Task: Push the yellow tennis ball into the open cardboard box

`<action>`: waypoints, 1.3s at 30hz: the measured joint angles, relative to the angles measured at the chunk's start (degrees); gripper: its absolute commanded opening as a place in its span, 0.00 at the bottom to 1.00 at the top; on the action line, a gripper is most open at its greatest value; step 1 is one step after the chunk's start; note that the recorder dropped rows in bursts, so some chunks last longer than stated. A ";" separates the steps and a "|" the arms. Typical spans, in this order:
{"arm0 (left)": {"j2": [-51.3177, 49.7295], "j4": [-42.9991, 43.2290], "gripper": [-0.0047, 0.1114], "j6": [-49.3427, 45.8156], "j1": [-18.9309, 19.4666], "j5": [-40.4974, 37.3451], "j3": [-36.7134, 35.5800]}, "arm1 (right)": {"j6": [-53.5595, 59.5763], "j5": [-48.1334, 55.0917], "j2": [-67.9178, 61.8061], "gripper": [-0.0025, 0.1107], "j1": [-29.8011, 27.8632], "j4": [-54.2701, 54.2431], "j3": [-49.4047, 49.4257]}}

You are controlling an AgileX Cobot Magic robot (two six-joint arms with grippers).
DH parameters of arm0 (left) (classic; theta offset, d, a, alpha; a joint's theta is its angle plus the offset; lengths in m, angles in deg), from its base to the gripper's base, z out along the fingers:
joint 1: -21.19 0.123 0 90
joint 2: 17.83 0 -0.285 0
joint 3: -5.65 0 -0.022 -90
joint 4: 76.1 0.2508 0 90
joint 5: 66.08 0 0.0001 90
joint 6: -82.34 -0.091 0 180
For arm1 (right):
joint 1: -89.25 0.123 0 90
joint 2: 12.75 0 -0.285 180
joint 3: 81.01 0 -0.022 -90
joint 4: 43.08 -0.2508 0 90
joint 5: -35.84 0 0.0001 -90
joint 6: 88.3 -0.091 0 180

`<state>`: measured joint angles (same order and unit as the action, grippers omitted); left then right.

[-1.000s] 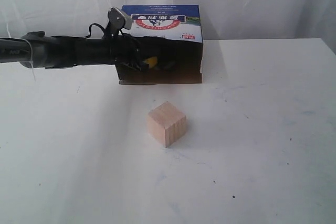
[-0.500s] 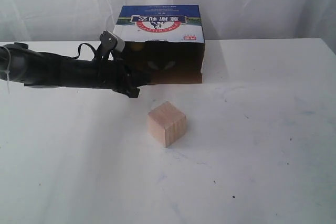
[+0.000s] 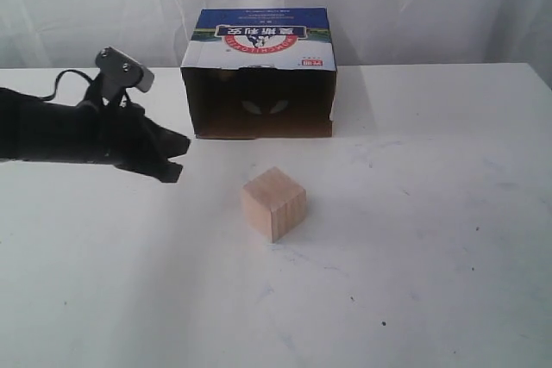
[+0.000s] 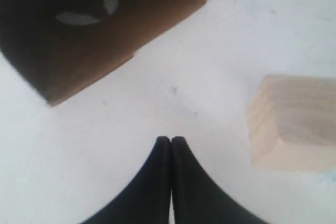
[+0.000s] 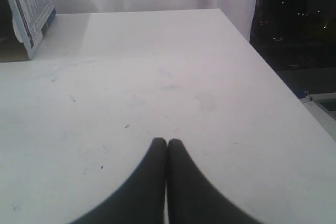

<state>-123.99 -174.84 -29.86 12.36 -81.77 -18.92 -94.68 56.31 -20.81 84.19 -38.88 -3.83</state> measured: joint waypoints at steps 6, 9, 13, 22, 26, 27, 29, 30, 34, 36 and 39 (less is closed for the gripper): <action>14.59 0.00 0.04 2.08 0.00 15.37 -9.58 | 0.00 0.00 0.00 0.02 0.00 0.00 0.00; 20.72 0.00 0.04 3.20 0.24 23.99 -10.63 | 0.00 0.00 0.00 0.02 0.00 0.00 0.00; 28.04 0.00 0.04 4.25 2.70 29.55 -9.07 | 0.00 0.00 0.00 0.02 0.00 0.00 0.00; 51.36 0.00 0.04 8.17 9.53 15.09 -7.98 | 0.00 0.00 0.00 0.02 0.00 0.00 0.00; 59.93 0.00 0.04 8.43 9.62 7.78 -9.76 | 0.00 0.00 0.00 0.02 0.00 0.00 0.00; 62.50 0.00 0.04 8.43 9.62 3.43 -9.79 | 0.00 0.00 0.00 0.02 0.00 0.00 0.00; 65.63 0.00 0.04 8.43 9.62 -0.24 -9.79 | 0.00 0.00 0.00 0.02 0.00 0.00 0.00; 66.16 0.48 0.04 8.43 9.62 -0.40 -9.79 | 0.00 0.00 0.00 0.02 0.00 0.00 0.00; 67.56 4.89 0.04 6.42 9.62 7.60 -9.79 | 0.00 0.00 0.00 0.02 0.00 0.00 0.00; 67.88 9.59 0.04 4.80 9.62 8.69 -9.79 | 0.00 0.00 0.00 0.02 0.00 0.00 0.00; 67.91 12.07 0.04 4.27 9.62 8.69 -9.79 | 0.00 0.00 0.00 0.02 0.00 0.00 0.00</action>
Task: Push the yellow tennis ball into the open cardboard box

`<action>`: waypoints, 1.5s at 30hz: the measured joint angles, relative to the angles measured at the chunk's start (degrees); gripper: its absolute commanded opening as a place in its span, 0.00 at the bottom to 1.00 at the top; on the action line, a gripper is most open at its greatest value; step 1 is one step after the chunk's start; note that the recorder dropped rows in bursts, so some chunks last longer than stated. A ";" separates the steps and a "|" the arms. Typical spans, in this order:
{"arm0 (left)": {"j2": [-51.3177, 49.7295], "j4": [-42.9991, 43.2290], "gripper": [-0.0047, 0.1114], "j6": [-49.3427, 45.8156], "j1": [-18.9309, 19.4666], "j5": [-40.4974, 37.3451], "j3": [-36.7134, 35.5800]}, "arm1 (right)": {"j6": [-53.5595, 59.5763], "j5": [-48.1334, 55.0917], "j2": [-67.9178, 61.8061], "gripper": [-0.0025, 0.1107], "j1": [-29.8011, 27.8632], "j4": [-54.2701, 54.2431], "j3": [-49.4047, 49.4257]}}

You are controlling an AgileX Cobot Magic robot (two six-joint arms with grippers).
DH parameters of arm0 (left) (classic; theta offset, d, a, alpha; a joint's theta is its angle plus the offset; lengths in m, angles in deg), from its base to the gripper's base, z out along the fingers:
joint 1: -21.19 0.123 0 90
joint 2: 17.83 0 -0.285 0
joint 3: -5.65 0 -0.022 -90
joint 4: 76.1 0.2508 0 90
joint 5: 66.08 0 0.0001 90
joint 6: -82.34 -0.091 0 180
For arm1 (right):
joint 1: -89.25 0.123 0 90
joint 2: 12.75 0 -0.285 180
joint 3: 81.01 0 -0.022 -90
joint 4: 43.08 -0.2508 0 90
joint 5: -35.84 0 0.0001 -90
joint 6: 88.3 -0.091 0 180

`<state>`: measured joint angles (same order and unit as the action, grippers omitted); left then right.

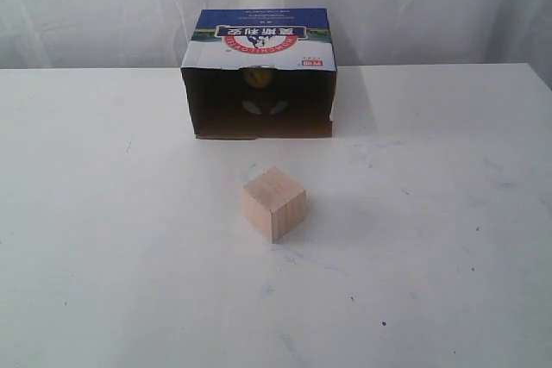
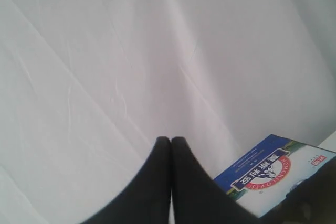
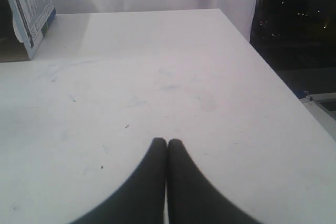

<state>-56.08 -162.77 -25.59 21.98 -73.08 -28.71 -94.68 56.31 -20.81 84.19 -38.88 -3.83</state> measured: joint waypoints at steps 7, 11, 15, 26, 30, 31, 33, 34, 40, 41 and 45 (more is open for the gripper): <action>0.09 2.22 0.04 -0.25 0.00 0.38 -0.96 | 0.00 0.00 0.00 0.02 0.00 0.00 0.00; 0.25 2.68 0.04 2.91 1.31 0.26 -4.40 | 0.00 0.00 0.00 0.02 0.00 0.00 0.00; 2.57 18.81 0.04 26.75 1.83 -1.53 -11.36 | 0.00 0.00 0.00 0.02 0.00 0.00 0.00; 14.80 83.71 0.04 106.62 1.83 -8.35 -26.62 | 0.00 0.00 0.00 0.02 0.00 0.00 0.00; 17.78 85.02 0.04 108.56 1.95 8.16 -33.89 | 0.00 0.00 0.00 0.02 0.00 0.00 0.00; 18.36 84.63 0.04 108.68 2.12 10.46 -35.89 | 0.00 0.00 0.00 0.02 0.00 0.00 0.00; 19.77 82.91 0.04 109.08 2.89 11.52 -39.79 | 0.00 0.00 0.00 0.02 0.00 0.00 0.00; 20.40 82.30 0.04 109.36 3.27 10.96 -41.03 | 0.00 0.00 0.00 0.02 0.00 0.00 0.00; 27.43 81.50 0.04 110.14 4.49 -4.66 -42.62 | 0.00 0.00 0.00 0.02 0.00 0.00 0.00; 28.51 81.61 0.04 108.59 4.49 -6.54 -42.75 | 0.00 0.00 0.00 0.02 0.00 0.00 0.00; 29.95 81.64 0.04 104.55 4.49 -8.30 -42.75 | 0.00 0.00 0.00 0.02 0.00 0.00 0.00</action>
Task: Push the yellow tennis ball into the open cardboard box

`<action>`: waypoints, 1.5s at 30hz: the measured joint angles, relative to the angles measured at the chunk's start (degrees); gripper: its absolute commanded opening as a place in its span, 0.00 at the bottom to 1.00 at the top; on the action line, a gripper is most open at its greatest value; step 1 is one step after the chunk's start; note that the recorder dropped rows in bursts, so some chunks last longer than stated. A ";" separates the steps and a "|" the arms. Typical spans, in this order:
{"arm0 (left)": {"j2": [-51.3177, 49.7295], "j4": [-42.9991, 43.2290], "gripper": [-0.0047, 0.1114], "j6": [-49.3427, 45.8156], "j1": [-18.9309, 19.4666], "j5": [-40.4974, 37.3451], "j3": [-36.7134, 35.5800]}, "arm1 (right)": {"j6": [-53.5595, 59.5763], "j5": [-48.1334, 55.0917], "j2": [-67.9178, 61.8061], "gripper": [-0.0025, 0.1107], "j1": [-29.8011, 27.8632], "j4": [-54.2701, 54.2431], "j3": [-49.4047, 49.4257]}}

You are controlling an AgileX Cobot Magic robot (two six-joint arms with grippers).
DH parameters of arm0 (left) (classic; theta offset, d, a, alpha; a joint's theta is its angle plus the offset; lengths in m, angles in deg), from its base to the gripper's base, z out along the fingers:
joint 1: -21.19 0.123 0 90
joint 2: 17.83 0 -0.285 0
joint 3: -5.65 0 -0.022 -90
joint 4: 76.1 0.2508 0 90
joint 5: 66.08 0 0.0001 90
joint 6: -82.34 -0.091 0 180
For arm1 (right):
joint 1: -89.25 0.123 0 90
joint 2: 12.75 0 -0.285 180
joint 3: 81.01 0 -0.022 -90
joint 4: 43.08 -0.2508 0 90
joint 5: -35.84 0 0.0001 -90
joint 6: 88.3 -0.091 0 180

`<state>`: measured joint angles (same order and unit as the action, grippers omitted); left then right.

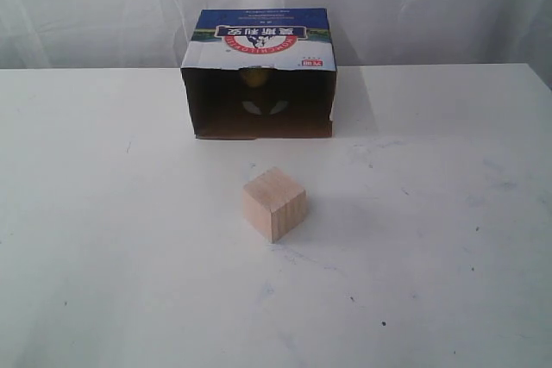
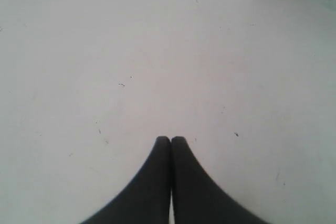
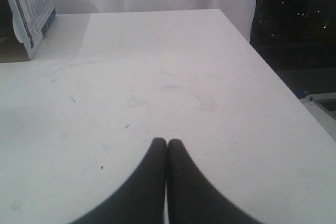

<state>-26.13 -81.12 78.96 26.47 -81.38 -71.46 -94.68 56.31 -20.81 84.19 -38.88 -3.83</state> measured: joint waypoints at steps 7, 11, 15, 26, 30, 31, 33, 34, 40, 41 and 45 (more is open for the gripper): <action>0.22 0.00 0.04 12.91 0.00 -0.81 0.00 | 0.00 0.00 0.00 0.02 0.00 0.00 0.00; 0.22 0.00 0.04 13.97 0.00 -0.85 0.00 | 0.00 0.00 0.00 0.02 0.00 0.00 0.00; 0.22 0.00 0.04 11.07 0.00 -0.85 0.00 | 0.00 0.00 0.00 0.02 0.00 0.00 0.00; 0.22 8.74 0.04 6.32 0.00 0.46 0.00 | 0.00 0.00 0.00 0.02 0.00 0.00 0.00; 0.22 11.19 0.04 6.18 0.00 0.46 0.00 | 0.00 0.00 0.00 0.02 0.00 0.00 0.00; 0.22 11.20 0.04 6.18 0.00 0.46 0.00 | 0.00 0.00 0.00 0.02 0.00 0.00 0.00; 0.22 11.45 0.04 6.18 0.00 0.46 0.00 | 0.00 0.00 0.00 0.02 0.00 0.00 0.00; 0.22 11.54 0.04 6.18 0.00 0.46 0.00 | 0.00 0.00 0.00 0.02 0.00 0.00 0.00; 0.22 11.68 0.04 6.18 0.00 0.46 0.00 | 0.00 0.00 0.00 0.02 0.00 0.00 0.00; 0.22 11.68 0.04 6.18 0.00 0.46 0.00 | 0.00 0.00 0.00 0.02 0.00 0.00 0.00; 0.22 11.68 0.04 6.18 0.00 0.46 0.00 | 0.00 0.00 0.00 0.02 0.00 0.00 0.00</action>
